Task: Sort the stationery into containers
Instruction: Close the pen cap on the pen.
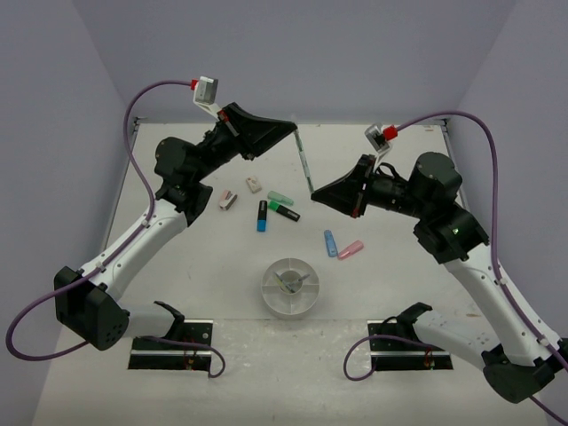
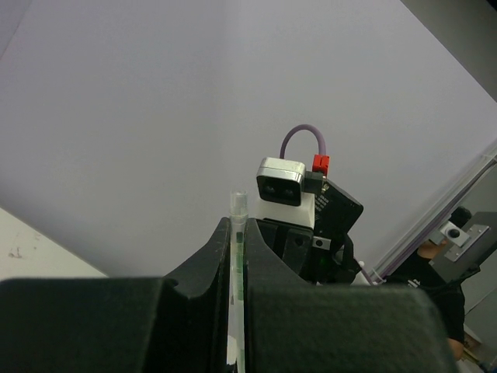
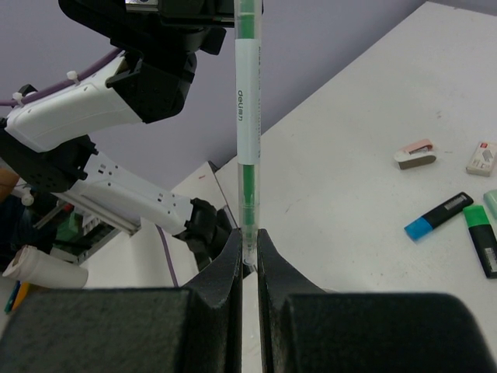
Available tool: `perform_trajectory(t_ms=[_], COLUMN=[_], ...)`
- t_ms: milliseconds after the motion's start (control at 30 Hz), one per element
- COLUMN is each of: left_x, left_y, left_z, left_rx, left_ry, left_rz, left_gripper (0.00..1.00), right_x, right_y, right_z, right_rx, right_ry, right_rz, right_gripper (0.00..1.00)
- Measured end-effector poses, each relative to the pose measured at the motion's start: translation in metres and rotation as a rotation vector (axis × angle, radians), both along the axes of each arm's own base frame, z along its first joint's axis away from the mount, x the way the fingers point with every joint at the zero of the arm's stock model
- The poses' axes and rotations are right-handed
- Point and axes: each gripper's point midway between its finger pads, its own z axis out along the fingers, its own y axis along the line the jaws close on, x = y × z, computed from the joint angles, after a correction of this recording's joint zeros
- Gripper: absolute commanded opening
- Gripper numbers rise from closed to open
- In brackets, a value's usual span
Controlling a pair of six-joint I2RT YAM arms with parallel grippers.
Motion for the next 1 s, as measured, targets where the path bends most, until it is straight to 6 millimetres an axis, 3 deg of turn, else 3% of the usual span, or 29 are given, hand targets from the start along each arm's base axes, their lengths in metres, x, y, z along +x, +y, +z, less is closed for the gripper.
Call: perform_trajectory(t_ms=[700,800,900,1000], left_x=[-0.001,0.000,0.001,-0.001], left_y=[-0.004,-0.004,-0.003,-0.005], left_z=[0.003,0.004,0.004,0.003], left_rx=[-0.021,-0.025,-0.029,-0.021], left_ry=[0.011,0.013,0.015,0.014], left_rz=[0.009,0.016,0.023,0.011], left_gripper=[0.00,0.09,0.29,0.33], right_x=[0.006,0.009,0.011,0.014], right_y=[0.006,0.008,0.010,0.013], right_z=[0.013,0.013,0.014,0.019], right_rx=[0.046,0.050,0.053,0.063], right_ry=[0.038,0.048,0.052,0.033], right_rz=[-0.003,-0.003,0.000,0.004], right_gripper=[0.00,0.00,0.00,0.00])
